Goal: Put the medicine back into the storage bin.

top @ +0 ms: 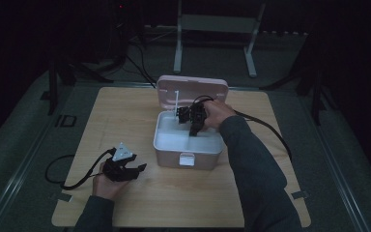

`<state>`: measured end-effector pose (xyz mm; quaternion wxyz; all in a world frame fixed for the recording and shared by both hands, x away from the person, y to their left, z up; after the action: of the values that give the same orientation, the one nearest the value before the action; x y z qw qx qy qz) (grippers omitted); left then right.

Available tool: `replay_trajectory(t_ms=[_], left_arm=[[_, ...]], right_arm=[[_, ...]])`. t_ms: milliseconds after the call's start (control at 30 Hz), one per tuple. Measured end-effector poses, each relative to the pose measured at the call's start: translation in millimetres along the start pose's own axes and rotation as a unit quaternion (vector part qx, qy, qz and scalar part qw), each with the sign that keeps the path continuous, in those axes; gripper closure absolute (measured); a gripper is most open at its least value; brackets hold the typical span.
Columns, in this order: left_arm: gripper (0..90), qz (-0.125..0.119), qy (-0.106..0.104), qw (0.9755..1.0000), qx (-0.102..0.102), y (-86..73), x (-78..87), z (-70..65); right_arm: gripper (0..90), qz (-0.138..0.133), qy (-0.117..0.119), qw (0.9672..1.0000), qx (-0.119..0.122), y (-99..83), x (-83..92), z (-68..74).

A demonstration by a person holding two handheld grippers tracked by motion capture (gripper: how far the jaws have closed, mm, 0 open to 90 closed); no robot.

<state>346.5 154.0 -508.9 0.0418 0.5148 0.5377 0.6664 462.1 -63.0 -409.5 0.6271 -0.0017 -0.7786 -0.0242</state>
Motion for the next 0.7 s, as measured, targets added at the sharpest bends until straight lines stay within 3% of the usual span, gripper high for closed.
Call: replay_trajectory(t_ms=[267, 400, 433, 467, 500, 700], left_arm=[[43.0, -0.001, 0.0, 1.0, 0.0, 0.3, -0.6, -0.5], [43.0, -0.004, 0.001, 1.0, 0.001, 2.2, 1.4, 1.3], [43.0, -0.006, 0.001, 1.0, -0.001, 3.4, 2.1, 2.2], [43.0, -0.006, 0.001, 1.0, -0.001, 3.4, 2.1, 2.2], [43.0, -0.011, 0.002, 0.9999, -0.002, 7.3, 3.8, 3.8], [42.7, -0.031, -0.001, 0.9994, -0.015, 27.3, 13.3, 10.6]], right_arm=[[87.8, -0.009, 0.006, 0.9998, 0.014, -6.0, 0.2, 5.5], [71.5, -0.014, -0.006, 0.9999, 0.004, -12.1, 2.3, 4.3], [65.8, -0.018, -0.011, 0.9998, -0.004, -14.7, 4.4, 4.1], [65.8, -0.018, -0.011, 0.9998, -0.004, -14.7, 4.4, 4.1], [58.9, -0.043, -0.015, 0.9986, -0.028, -20.5, 10.8, 2.3], [54.6, -0.06, -0.041, 0.9951, -0.067, -51.5, 31.7, 3.9]])
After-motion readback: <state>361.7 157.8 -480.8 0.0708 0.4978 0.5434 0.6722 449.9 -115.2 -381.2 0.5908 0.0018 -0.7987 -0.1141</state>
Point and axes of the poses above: each handheld gripper's, and its own axes: x roughly backward along the jaws, y roughly out of its top, z roughly to its left, the point moved 6 cm from there along -x, roughly forward along the jaws, and after that the axes turned 9 degrees about -y, right-handed, at the moved point
